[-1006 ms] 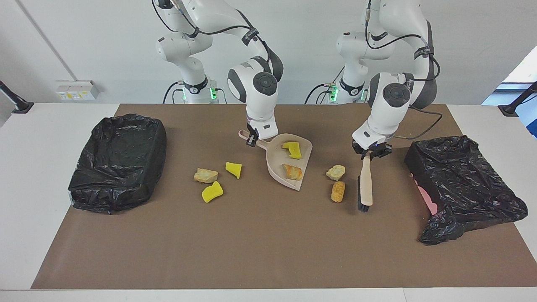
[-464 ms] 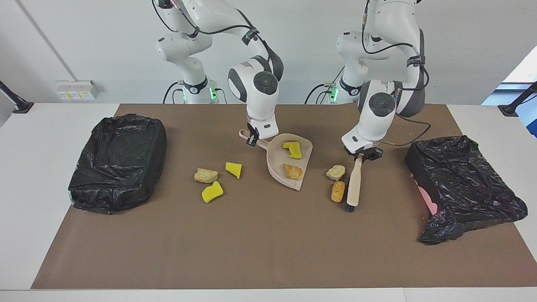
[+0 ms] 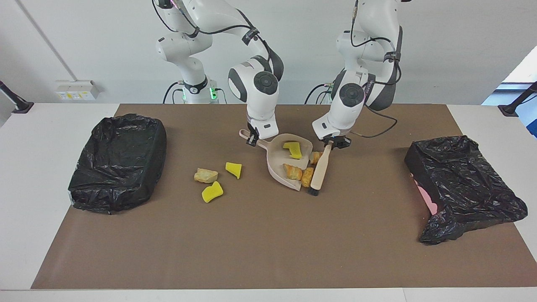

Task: Sweep and dump trash in bin

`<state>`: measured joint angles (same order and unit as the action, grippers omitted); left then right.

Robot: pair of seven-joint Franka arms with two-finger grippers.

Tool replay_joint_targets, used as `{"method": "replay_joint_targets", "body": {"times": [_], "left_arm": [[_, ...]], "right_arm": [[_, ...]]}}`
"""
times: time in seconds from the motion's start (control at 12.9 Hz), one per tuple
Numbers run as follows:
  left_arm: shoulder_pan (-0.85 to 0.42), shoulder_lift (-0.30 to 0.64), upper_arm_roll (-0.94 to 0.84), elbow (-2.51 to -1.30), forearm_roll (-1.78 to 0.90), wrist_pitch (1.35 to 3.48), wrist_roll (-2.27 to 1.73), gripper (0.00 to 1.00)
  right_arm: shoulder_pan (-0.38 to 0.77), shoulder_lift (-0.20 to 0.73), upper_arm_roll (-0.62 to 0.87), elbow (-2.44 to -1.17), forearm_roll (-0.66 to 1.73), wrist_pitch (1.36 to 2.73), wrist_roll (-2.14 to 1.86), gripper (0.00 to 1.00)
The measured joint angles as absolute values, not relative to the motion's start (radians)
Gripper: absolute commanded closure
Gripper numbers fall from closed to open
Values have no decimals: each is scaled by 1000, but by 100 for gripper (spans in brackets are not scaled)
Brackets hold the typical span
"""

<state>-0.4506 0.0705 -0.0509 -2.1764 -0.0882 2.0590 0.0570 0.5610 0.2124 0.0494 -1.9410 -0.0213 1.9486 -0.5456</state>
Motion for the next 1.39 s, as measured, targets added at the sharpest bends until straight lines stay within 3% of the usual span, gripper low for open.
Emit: {"method": "replay_joint_targets", "body": {"times": [0.46, 0.93, 1.39], "left_arm": [[-516, 57, -47, -2097, -151, 1972, 50, 100], [-398, -15, -24, -2084, -151, 1869, -97, 100], [-376, -132, -29, -2350, -151, 1860, -335, 100]], "right_arm": [[561, 212, 50, -1941, -21, 1949, -543, 100], [561, 212, 51, -1941, -24, 1966, -617, 100], [561, 216, 51, -1943, -52, 1997, -760, 100]]}}
